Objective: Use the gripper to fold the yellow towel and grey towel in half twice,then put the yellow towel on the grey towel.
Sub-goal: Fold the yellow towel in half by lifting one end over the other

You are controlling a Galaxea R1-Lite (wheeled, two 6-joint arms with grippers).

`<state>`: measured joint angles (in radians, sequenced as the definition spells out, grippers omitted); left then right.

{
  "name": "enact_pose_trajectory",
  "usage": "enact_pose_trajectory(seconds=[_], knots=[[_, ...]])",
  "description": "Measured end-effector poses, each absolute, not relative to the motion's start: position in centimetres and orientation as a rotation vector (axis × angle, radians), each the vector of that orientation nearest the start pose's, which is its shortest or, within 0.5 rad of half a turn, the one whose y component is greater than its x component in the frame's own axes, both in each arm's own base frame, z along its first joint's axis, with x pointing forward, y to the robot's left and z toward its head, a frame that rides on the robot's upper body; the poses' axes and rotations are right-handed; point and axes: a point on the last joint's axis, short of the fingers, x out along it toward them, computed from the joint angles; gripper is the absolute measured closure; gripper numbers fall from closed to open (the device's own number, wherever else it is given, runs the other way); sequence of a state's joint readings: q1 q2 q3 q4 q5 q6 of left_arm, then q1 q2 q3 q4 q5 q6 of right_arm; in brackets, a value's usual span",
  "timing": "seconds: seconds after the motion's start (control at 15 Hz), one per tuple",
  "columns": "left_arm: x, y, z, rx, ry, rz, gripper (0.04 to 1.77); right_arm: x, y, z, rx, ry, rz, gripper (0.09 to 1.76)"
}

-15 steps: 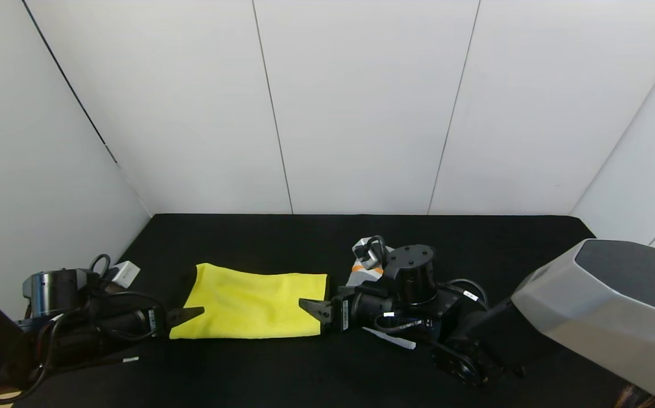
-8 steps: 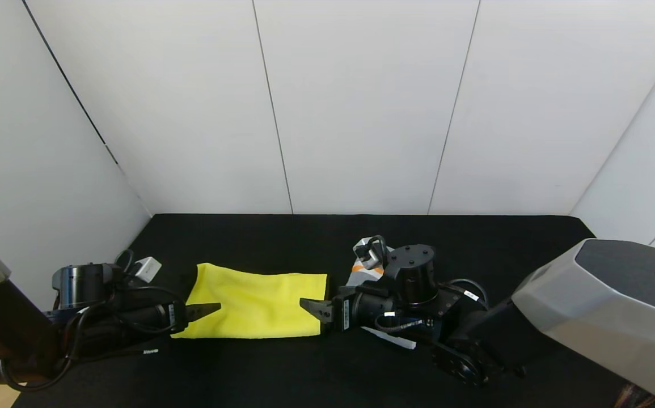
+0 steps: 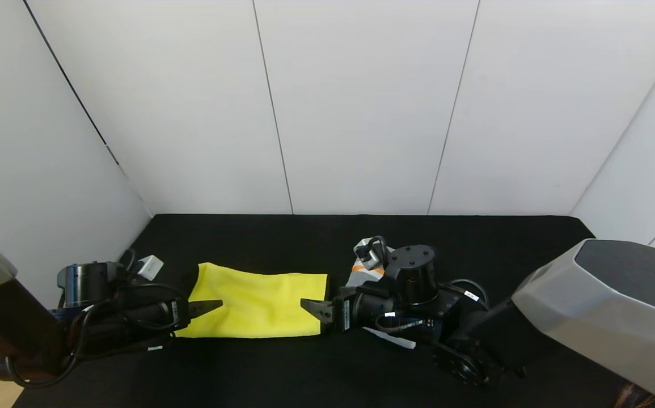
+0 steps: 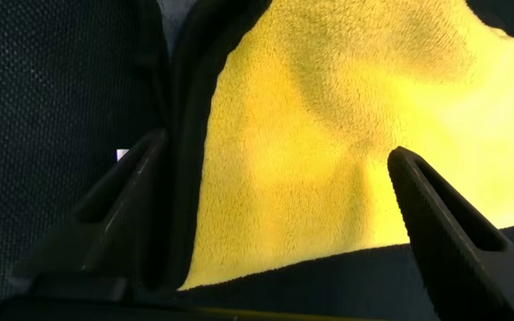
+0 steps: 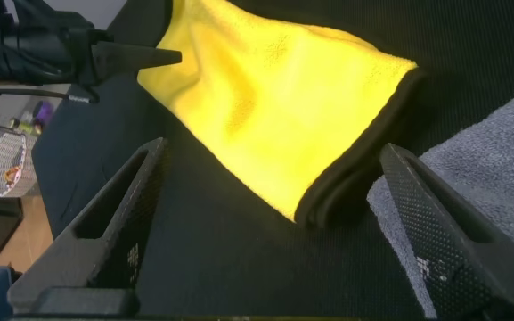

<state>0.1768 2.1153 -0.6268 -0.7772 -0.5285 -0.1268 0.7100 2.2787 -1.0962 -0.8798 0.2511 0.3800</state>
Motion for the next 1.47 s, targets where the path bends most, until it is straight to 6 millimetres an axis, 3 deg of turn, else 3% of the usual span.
enact_pose_trajectory(seconds=[0.2, 0.47, 0.53, 1.0, 1.47], knots=[[31.8, 4.6, 2.1, -0.371, 0.699, -0.289, 0.63, 32.1, 28.3, 6.4, 0.276, 0.483, 0.881, 0.15], [31.8, 4.8, 1.9, -0.375, 0.705, -0.284, 1.08, 32.1, 28.3, 6.4, 0.276, 0.483, 0.88, 0.15], [31.8, 4.7, 1.9, -0.376, 0.708, -0.284, 1.65, 32.2, 28.3, 6.4, 0.276, 0.483, 0.88, 0.15], [31.8, 5.2, 2.3, -0.376, 0.689, -0.27, 1.67, 32.2, 28.3, 6.4, 0.276, 0.483, 0.879, 0.14], [32.3, 9.0, 3.6, -0.377, 0.61, -0.159, 1.67, 32.2, 28.1, 6.4, 0.279, 0.475, 0.879, 0.14]])
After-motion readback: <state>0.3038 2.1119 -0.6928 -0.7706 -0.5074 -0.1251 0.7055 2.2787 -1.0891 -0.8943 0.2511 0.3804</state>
